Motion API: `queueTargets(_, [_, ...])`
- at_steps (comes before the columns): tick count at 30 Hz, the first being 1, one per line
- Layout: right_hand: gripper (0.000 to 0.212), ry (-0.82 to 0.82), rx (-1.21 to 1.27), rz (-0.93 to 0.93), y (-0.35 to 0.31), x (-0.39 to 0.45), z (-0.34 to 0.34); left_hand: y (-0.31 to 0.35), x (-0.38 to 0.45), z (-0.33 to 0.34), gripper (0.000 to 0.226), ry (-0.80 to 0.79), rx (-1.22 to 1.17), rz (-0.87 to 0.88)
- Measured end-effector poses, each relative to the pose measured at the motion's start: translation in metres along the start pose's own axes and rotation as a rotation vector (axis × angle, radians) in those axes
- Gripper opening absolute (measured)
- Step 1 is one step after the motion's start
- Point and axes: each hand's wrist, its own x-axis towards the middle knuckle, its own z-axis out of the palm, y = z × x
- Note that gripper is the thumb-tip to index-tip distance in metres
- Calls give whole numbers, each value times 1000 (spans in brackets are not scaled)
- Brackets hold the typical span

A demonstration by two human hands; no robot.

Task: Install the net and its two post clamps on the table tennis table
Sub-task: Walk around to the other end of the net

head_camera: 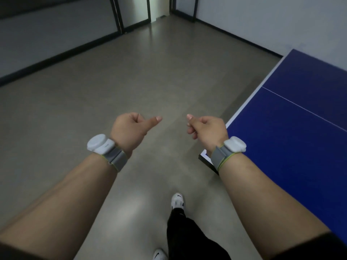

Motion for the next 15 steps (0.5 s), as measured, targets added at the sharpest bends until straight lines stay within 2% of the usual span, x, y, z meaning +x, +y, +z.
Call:
queueTargets(3, [44, 5, 95, 52, -11, 61, 32, 2, 65, -8, 50, 29, -69, -27])
queueTargets(6, [55, 45, 141, 83, -17, 105, 49, 8, 101, -9, 47, -25, -86, -38])
queueTargets(10, [56, -12, 212, 103, -79, 205, 84, 43, 203, -18, 46, -33, -80, -74])
queueTargets(15, [52, -65, 231, 29, -156, 306, 104, 97, 320, -10, 45, -40, -103, -40])
